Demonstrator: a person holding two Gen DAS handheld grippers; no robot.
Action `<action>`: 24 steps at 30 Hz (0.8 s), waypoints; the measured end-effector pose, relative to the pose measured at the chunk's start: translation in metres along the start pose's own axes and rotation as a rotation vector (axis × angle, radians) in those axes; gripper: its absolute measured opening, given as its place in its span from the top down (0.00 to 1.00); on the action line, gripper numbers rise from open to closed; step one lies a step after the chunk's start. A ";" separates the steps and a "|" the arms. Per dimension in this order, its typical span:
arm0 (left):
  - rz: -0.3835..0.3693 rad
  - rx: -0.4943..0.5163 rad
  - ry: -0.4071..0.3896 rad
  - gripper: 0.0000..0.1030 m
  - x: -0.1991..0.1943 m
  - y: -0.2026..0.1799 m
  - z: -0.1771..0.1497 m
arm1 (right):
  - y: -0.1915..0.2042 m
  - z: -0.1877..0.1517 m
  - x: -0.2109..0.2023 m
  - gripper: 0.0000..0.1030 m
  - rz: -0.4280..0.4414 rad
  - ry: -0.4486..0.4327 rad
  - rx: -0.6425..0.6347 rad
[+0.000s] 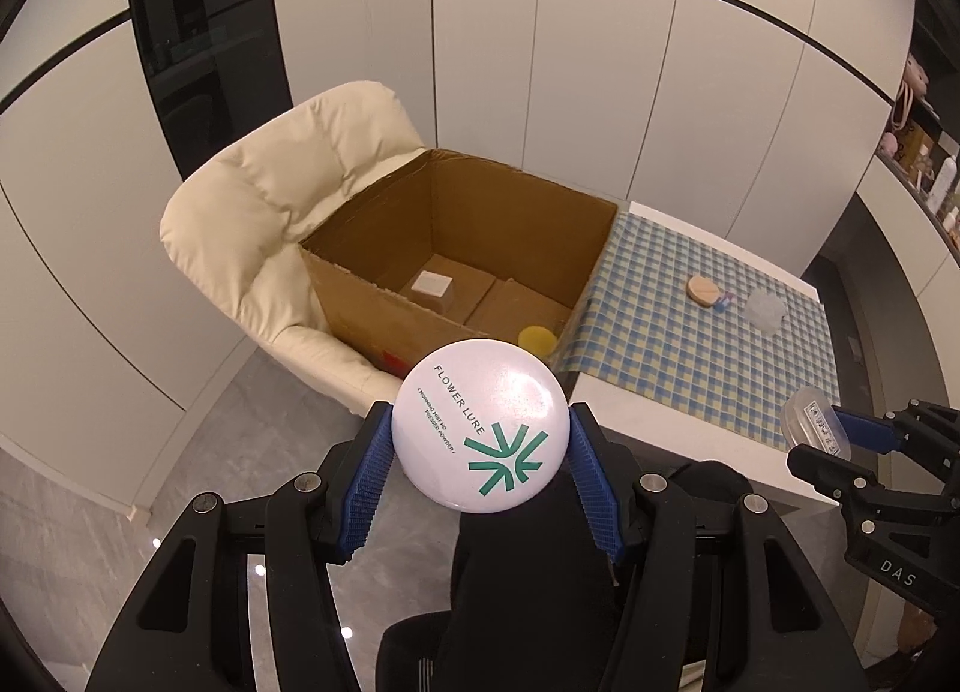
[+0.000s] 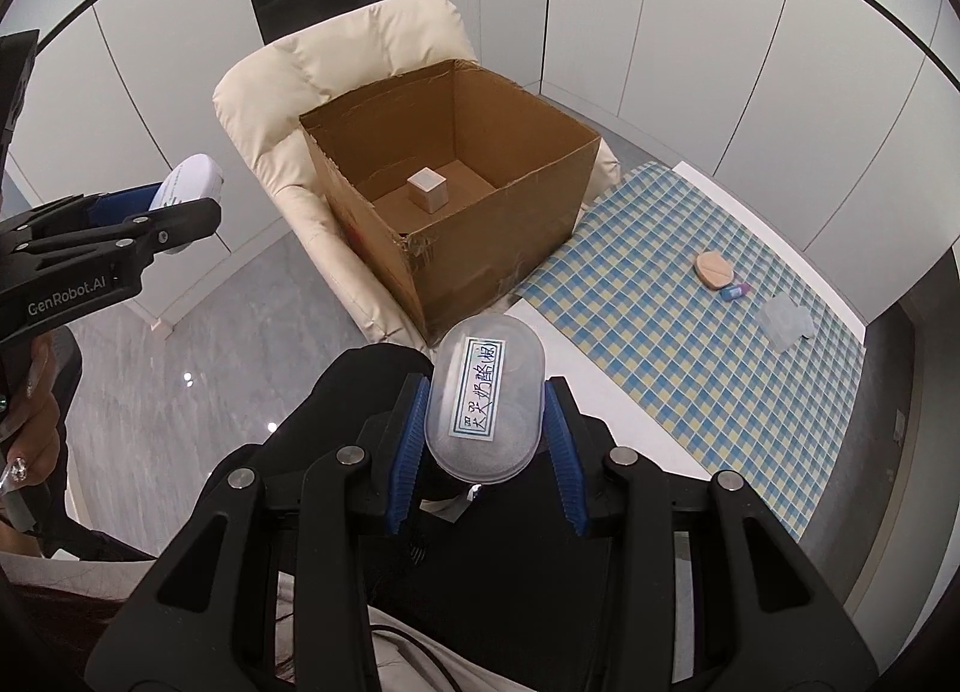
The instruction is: Organize objects
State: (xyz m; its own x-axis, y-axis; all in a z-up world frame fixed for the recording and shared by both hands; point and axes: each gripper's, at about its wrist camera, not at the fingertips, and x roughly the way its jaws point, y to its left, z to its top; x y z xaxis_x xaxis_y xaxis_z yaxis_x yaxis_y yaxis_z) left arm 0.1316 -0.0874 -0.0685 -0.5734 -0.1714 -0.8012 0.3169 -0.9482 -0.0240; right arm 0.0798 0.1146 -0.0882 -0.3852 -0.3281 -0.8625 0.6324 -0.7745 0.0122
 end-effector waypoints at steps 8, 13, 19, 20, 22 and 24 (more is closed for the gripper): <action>0.032 -0.072 -0.016 0.44 0.014 0.013 0.010 | -0.002 0.014 0.013 0.60 -0.009 0.002 0.005; 0.037 -0.116 -0.025 0.44 0.026 0.021 0.022 | -0.005 0.032 0.025 0.61 -0.018 -0.004 -0.002; 0.042 -0.153 -0.031 0.44 0.045 0.028 0.043 | -0.008 0.055 0.044 0.61 -0.014 -0.004 -0.002; 0.042 -0.153 -0.034 0.44 0.049 0.028 0.047 | -0.009 0.060 0.048 0.61 -0.015 -0.002 0.001; 0.045 -0.154 -0.033 0.44 0.058 0.027 0.055 | -0.012 0.072 0.059 0.60 -0.004 0.002 0.013; 0.047 -0.152 -0.024 0.44 0.069 0.025 0.063 | -0.012 0.083 0.067 0.60 0.009 0.001 0.014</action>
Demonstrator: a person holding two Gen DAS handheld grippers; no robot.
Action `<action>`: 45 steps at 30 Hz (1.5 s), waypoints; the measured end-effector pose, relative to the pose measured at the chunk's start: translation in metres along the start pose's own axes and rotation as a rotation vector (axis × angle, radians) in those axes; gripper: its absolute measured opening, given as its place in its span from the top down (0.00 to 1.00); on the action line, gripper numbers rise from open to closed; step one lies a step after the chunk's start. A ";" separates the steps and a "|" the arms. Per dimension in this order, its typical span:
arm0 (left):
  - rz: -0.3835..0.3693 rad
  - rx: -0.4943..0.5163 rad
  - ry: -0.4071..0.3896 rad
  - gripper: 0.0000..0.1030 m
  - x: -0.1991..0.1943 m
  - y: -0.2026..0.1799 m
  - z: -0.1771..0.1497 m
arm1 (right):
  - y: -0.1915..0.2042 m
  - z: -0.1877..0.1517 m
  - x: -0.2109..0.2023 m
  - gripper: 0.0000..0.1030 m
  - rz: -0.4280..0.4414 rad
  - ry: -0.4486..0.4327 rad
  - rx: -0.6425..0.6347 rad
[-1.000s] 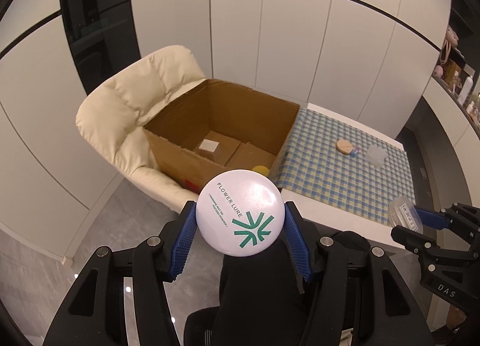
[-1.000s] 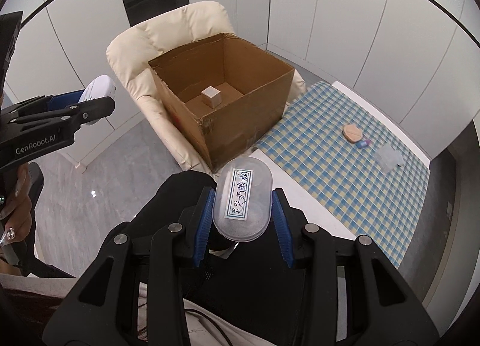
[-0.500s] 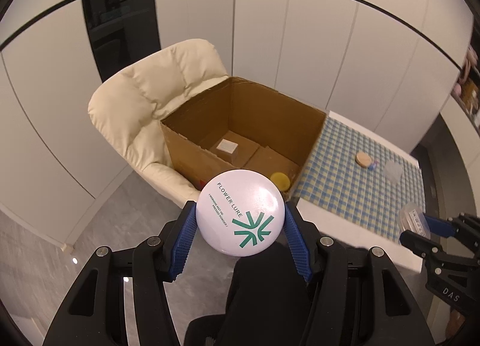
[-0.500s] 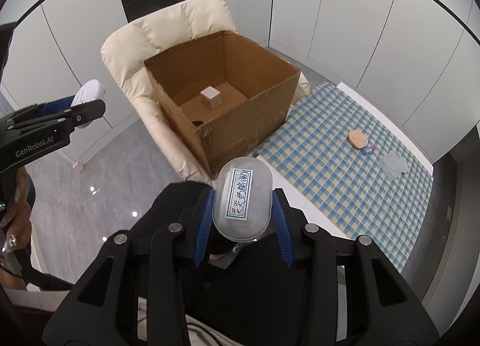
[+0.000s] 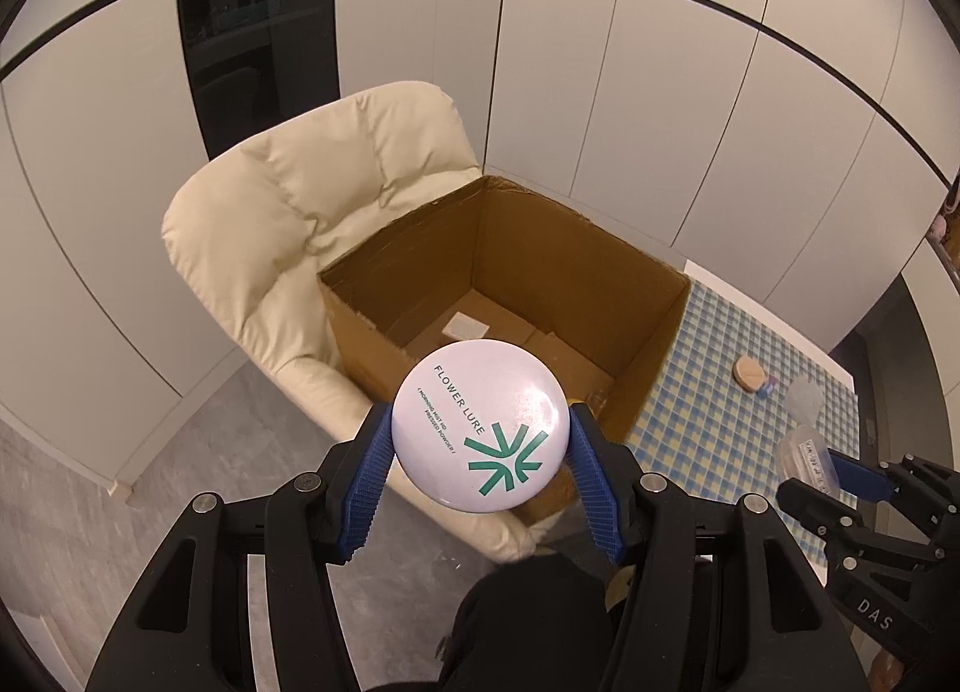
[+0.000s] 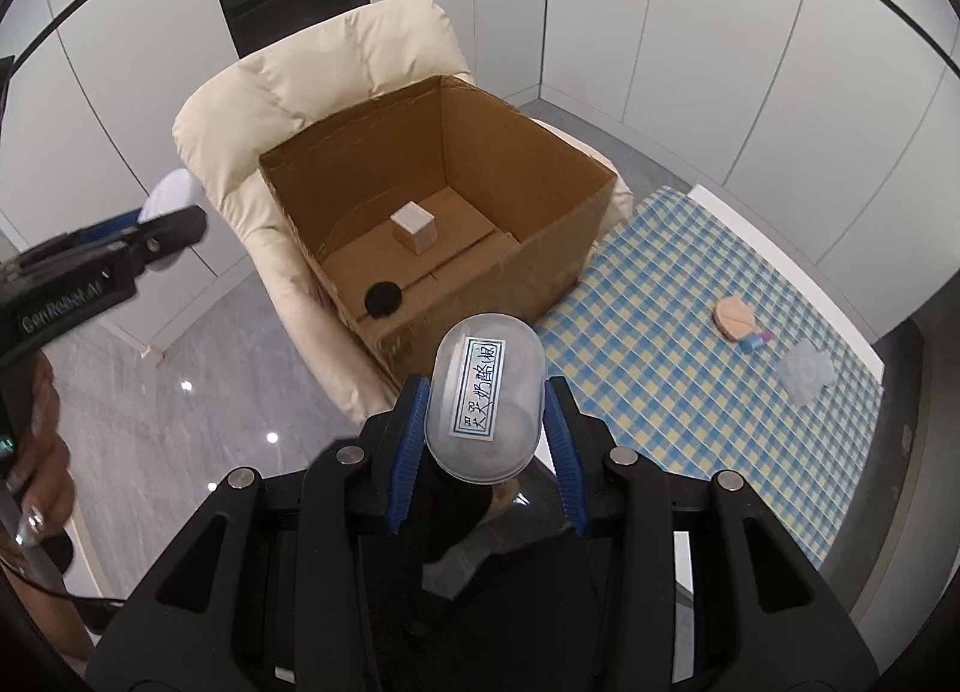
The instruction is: Organize objects
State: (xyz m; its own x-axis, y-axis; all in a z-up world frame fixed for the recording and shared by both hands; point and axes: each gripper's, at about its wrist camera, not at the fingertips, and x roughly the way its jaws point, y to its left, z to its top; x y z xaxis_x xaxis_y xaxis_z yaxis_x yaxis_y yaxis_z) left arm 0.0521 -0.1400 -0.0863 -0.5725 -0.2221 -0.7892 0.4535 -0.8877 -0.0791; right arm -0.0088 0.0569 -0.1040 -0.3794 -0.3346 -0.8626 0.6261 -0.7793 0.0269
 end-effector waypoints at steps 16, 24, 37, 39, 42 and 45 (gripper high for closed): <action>0.036 -0.030 0.037 0.44 0.090 0.003 0.047 | 0.010 0.088 0.094 0.61 0.031 -0.006 -0.008; 0.061 -0.020 0.079 0.44 0.136 0.010 0.065 | 0.000 0.113 0.138 0.61 0.023 0.023 0.009; 0.067 -0.049 0.082 0.44 0.157 0.016 0.074 | -0.002 0.127 0.173 0.60 0.005 0.051 -0.003; 0.076 -0.066 0.071 0.28 0.154 0.019 0.075 | -0.001 0.128 0.173 0.26 -0.052 0.031 -0.019; 0.079 -0.077 0.037 0.01 0.144 0.022 0.077 | -0.001 0.127 0.163 0.02 -0.067 -0.049 -0.038; 0.098 -0.075 -0.014 0.01 0.131 0.024 0.080 | -0.007 0.127 0.158 0.02 -0.028 -0.060 0.002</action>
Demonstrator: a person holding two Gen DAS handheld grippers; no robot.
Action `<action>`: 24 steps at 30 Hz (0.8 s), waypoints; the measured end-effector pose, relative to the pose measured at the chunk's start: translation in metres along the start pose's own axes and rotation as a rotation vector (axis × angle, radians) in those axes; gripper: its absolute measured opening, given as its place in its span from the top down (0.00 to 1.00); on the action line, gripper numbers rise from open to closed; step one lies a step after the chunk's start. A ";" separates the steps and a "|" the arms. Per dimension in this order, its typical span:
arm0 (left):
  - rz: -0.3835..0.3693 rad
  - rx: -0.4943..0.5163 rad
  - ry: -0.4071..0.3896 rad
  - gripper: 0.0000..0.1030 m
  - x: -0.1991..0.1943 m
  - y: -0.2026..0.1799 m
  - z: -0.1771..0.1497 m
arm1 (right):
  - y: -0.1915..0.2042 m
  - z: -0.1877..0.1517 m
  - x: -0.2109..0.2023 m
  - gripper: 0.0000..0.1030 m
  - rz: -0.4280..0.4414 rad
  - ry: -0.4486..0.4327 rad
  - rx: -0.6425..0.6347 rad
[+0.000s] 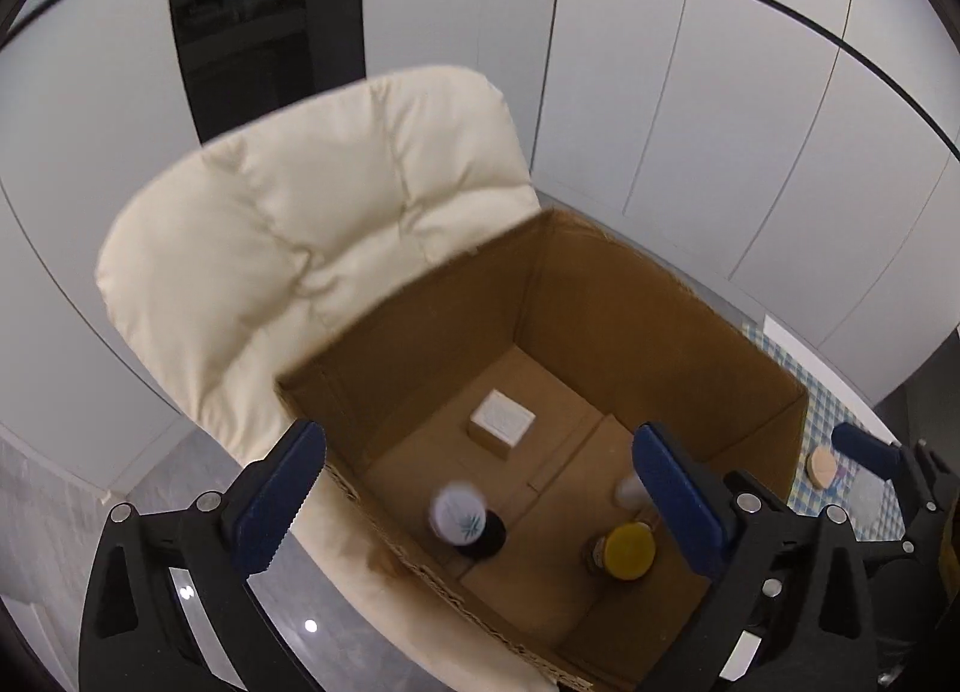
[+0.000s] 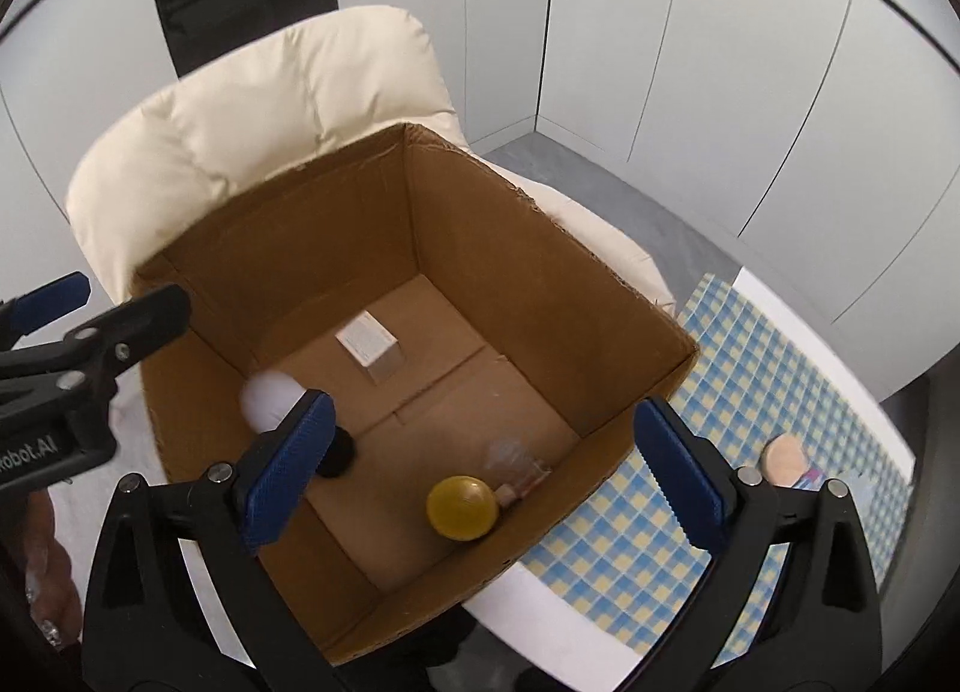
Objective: Organize objects
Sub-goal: 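Open the right tool dropping the clear box while the left tool drops the compact into the box, then withdraw both open tools from the cardboard box back toward the table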
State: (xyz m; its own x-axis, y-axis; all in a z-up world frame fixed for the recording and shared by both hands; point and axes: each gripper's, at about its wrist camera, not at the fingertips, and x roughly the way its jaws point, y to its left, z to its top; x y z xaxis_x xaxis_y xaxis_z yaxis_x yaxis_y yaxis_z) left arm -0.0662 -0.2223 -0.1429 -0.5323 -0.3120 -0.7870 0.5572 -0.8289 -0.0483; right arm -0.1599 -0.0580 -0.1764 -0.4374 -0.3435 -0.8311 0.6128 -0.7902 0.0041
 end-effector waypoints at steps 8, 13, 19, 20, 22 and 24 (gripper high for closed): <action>0.014 0.002 0.020 0.01 -0.003 0.001 0.000 | -0.008 -0.001 0.001 0.02 0.027 0.018 0.049; 0.018 -0.003 0.034 0.01 -0.002 0.003 -0.003 | -0.004 -0.002 -0.001 0.02 0.022 0.017 0.037; 0.018 -0.006 0.032 0.01 -0.004 0.005 -0.002 | -0.003 -0.002 -0.002 0.02 0.022 0.018 0.035; 0.020 -0.007 0.033 0.01 -0.004 0.005 -0.002 | -0.003 -0.002 -0.003 0.02 0.021 0.018 0.036; 0.021 -0.004 0.033 0.01 -0.005 0.005 -0.002 | -0.003 -0.002 -0.003 0.02 0.025 0.019 0.040; 0.019 -0.006 0.034 0.01 -0.006 0.007 -0.002 | -0.004 -0.003 -0.005 0.02 0.033 0.018 0.045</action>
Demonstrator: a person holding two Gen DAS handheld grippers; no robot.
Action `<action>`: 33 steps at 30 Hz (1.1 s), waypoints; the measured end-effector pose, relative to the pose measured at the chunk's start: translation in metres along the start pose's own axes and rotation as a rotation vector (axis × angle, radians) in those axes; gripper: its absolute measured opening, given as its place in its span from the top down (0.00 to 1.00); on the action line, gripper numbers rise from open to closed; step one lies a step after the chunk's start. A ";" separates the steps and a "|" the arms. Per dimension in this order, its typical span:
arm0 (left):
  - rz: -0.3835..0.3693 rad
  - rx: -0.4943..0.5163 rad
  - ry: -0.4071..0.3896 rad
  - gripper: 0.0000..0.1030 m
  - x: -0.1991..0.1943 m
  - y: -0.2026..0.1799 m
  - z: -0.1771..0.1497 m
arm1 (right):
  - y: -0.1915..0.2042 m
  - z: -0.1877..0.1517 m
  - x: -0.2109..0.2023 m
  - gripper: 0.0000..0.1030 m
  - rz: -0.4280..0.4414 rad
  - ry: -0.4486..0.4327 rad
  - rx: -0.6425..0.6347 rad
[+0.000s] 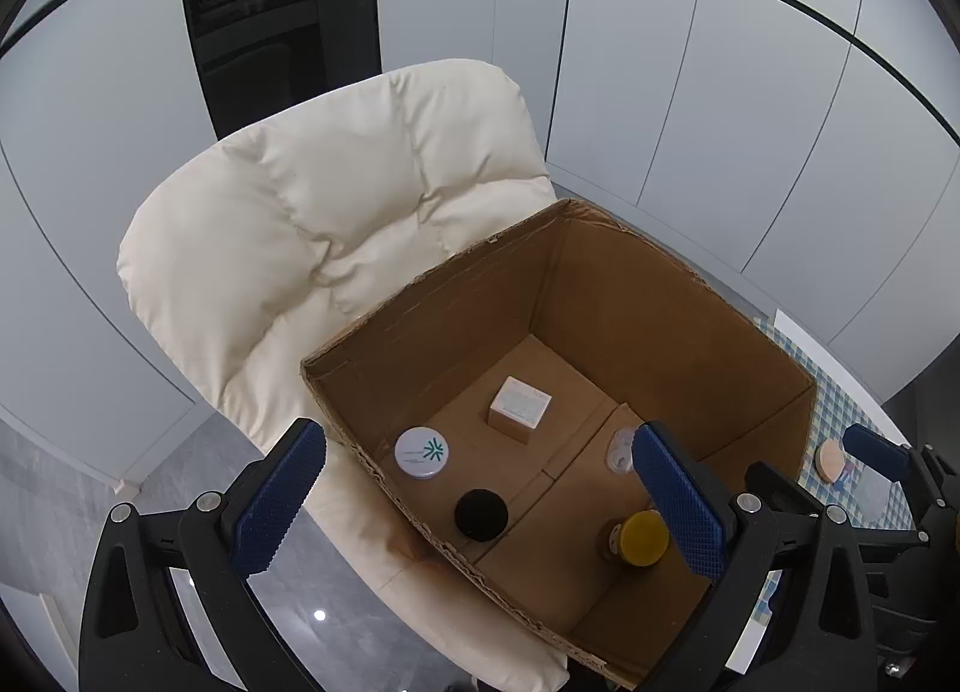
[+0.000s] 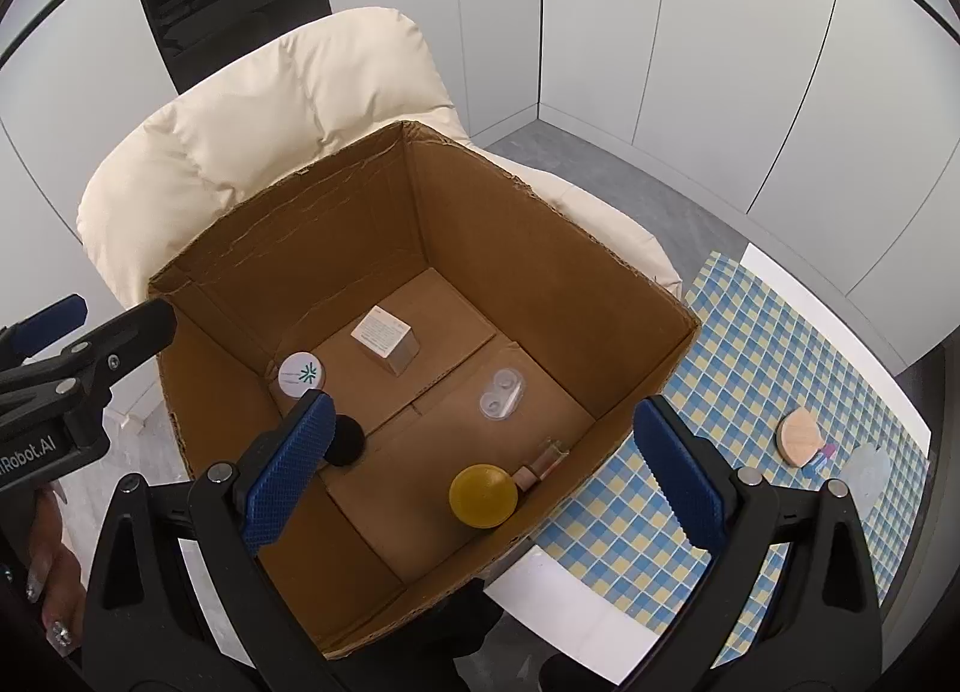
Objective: Organize objects
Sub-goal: 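Withdraw both open tools from the cardboard box back toward the table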
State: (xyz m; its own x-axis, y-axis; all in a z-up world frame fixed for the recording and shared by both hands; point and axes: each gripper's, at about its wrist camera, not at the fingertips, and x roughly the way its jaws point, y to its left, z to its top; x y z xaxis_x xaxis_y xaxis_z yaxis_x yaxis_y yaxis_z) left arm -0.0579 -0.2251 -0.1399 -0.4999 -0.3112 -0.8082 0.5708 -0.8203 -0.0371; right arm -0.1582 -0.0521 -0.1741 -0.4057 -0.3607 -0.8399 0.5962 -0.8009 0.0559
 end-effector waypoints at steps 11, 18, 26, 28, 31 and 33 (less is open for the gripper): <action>-0.002 -0.020 0.004 0.01 -0.008 0.007 -0.004 | 0.000 -0.001 -0.014 0.02 -0.012 -0.007 0.002; -0.014 -0.025 0.003 0.01 -0.021 0.011 -0.011 | 0.002 -0.006 -0.028 0.02 -0.015 -0.013 0.001; -0.022 -0.022 0.002 0.01 -0.041 0.014 -0.020 | 0.008 -0.016 -0.049 0.02 -0.018 -0.021 -0.005; -0.023 -0.018 0.000 0.01 -0.047 0.014 -0.023 | 0.010 -0.019 -0.055 0.02 -0.019 -0.023 -0.009; -0.022 -0.008 -0.002 0.01 -0.056 0.014 -0.028 | 0.012 -0.027 -0.064 0.02 -0.020 -0.023 -0.011; -0.020 0.001 -0.003 0.01 -0.063 0.014 -0.033 | 0.013 -0.033 -0.070 0.02 -0.018 -0.020 -0.010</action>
State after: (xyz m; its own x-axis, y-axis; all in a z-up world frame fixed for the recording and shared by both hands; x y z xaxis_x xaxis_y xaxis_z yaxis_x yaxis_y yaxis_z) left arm 0.0034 -0.2015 -0.1083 -0.5131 -0.2962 -0.8056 0.5601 -0.8267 -0.0528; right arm -0.0992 -0.0215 -0.1326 -0.4302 -0.3557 -0.8297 0.5953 -0.8027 0.0354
